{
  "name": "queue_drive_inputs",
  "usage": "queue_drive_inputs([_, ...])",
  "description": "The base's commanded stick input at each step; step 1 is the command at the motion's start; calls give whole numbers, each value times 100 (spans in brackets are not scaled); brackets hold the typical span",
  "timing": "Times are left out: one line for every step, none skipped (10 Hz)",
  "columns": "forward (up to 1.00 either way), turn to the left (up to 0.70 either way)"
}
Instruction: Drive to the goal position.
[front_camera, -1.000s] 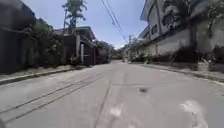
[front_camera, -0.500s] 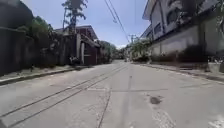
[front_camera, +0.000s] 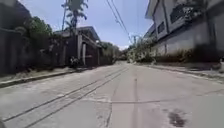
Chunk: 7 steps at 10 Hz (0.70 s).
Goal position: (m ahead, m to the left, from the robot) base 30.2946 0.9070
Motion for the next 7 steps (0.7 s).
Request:
queue_drive_inputs([100, -39])
queue_drive_inputs([100, -39])
queue_drive_inputs([100, -39])
queue_drive_inputs([100, -39])
queue_drive_inputs([100, -39])
queue_drive_inputs([100, -39])
queue_drive_inputs([100, -39])
